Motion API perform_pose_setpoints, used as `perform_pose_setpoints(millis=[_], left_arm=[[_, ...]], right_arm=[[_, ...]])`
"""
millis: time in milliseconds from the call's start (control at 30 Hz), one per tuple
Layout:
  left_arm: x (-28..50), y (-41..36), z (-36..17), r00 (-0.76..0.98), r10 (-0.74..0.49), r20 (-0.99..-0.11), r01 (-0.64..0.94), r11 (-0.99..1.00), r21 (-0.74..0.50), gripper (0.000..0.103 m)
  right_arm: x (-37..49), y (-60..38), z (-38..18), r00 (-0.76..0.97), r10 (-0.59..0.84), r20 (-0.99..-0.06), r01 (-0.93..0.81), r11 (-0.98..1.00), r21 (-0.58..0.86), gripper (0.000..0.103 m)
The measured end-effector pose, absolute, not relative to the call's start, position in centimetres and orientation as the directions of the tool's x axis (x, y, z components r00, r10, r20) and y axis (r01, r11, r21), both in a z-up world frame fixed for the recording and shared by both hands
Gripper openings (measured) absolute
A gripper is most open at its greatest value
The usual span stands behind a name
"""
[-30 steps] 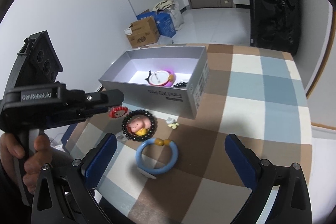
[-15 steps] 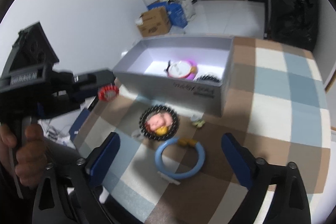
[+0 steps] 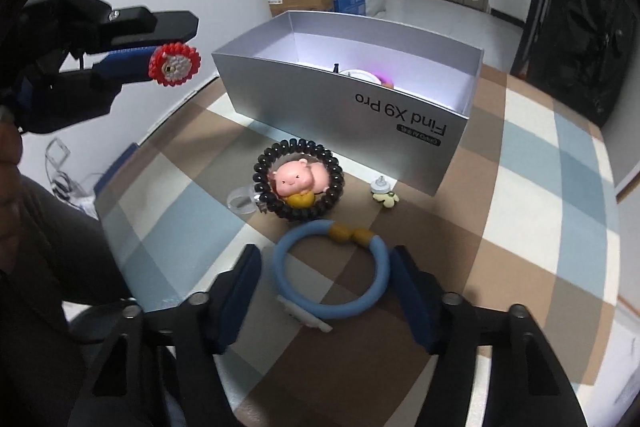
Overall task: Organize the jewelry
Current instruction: 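Lower the trinket into the box with the left tool while the right tool grasps the blue bangle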
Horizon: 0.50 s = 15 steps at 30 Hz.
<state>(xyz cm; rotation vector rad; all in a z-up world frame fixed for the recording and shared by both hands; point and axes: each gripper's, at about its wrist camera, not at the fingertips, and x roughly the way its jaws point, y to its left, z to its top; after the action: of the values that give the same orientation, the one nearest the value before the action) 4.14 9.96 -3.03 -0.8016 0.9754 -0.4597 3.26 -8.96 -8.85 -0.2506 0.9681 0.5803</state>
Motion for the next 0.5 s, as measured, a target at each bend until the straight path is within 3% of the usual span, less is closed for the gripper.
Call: perform_pose_setpoints(millis=[500], left_arm=[[4.3, 9.5, -2.9, 0.509, -0.660, -0.553, 0.000, 0.642, -0.766, 0.014]], right_arm=[[3.7, -11.3, -5.7, 0.483, 0.426, -0.765, -0.519, 0.843, 0.142, 0.060]])
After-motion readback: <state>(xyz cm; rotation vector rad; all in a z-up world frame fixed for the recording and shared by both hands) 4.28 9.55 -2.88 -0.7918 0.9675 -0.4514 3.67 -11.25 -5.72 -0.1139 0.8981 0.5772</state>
